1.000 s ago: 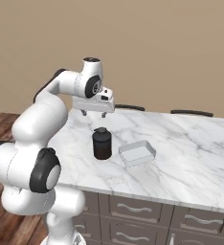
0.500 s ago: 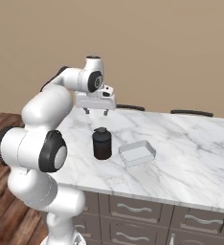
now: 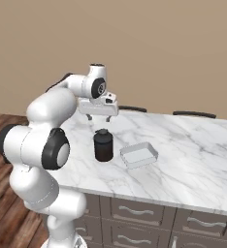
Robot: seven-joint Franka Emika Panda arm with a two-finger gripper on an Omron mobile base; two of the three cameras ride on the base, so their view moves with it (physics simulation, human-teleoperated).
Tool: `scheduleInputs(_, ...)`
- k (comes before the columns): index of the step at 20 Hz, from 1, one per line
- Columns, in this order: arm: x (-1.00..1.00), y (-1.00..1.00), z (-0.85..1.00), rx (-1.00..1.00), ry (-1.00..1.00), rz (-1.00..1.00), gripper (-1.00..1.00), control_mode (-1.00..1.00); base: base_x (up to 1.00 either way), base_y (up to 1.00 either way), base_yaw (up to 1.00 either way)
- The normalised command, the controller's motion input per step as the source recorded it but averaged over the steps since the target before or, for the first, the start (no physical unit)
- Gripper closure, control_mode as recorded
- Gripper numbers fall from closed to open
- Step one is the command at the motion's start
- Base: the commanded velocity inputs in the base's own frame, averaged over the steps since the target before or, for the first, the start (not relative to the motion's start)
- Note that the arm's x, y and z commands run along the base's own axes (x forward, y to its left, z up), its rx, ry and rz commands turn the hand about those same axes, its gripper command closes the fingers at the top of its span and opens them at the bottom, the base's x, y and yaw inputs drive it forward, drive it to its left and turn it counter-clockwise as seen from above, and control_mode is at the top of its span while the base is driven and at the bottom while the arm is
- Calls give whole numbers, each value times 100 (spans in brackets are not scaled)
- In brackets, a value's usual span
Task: Pick the jug and tupperware and place them in the sink. Then turn on the water.
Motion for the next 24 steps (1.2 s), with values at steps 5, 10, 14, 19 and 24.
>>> scheduleInputs(5,0,-16,-18,0,1,0,-100,-100,0,0,0)
scheduleInputs(10,0,-11,-21,0,0,0,-100,-100,0,0,0)
scheduleInputs(14,0,0,-19,0,0,0,-100,-100,0,0,0)
scheduleInputs(19,0,0,-24,0,0,0,-100,-100,0,0,0)
scheduleInputs(24,0,0,-24,0,0,0,-100,-100,0,0,0)
